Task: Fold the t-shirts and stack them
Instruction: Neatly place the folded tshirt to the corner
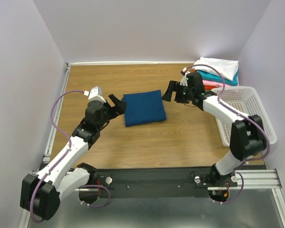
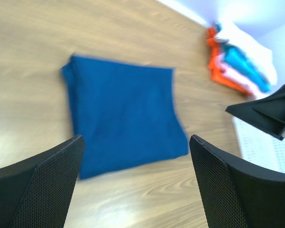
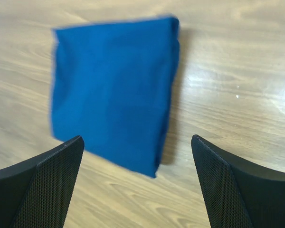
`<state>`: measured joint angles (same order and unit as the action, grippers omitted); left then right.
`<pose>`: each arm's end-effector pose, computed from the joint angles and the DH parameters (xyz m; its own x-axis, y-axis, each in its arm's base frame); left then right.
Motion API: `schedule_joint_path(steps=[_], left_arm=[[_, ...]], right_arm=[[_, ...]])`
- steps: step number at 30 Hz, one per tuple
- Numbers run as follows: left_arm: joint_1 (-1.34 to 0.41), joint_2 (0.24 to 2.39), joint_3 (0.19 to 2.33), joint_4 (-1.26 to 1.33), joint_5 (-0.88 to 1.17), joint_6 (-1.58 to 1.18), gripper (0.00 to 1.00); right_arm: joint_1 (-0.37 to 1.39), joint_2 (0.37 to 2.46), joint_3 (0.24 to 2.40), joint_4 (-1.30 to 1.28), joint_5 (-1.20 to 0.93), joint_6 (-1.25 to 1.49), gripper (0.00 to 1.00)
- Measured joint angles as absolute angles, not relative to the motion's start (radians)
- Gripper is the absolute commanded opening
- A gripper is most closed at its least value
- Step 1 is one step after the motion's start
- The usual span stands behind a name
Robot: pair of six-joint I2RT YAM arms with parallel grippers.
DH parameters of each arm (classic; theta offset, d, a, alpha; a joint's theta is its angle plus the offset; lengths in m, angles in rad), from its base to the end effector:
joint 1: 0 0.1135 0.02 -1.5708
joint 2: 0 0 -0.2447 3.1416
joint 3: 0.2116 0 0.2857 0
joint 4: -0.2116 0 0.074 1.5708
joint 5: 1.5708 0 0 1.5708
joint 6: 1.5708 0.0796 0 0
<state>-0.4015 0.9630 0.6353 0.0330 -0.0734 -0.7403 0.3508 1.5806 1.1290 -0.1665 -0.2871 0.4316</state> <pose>0.2884 -0.1161 0.2367 -0.4167 -0.5539 -0.7208 0.0597 0.7745 -0.6297 0.3890 0.1663 0.2032 -0.7228 0.1627 -0.6716 -0.2685 0.8293 0.4900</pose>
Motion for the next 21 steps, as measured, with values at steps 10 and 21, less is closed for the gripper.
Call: schedule_joint_path(steps=[10, 21], left_arm=[[-0.402, 0.775, 0.519, -0.167, -0.180, -0.791, 0.98], [-0.402, 0.704, 0.492, -0.198, -0.198, -0.812, 0.98]], right_arm=[[0.428, 1.814, 1.238, -0.229, -0.188, 0.414, 0.92], [0.475, 1.972, 1.319, -0.234, -0.105, 0.406, 0.72]])
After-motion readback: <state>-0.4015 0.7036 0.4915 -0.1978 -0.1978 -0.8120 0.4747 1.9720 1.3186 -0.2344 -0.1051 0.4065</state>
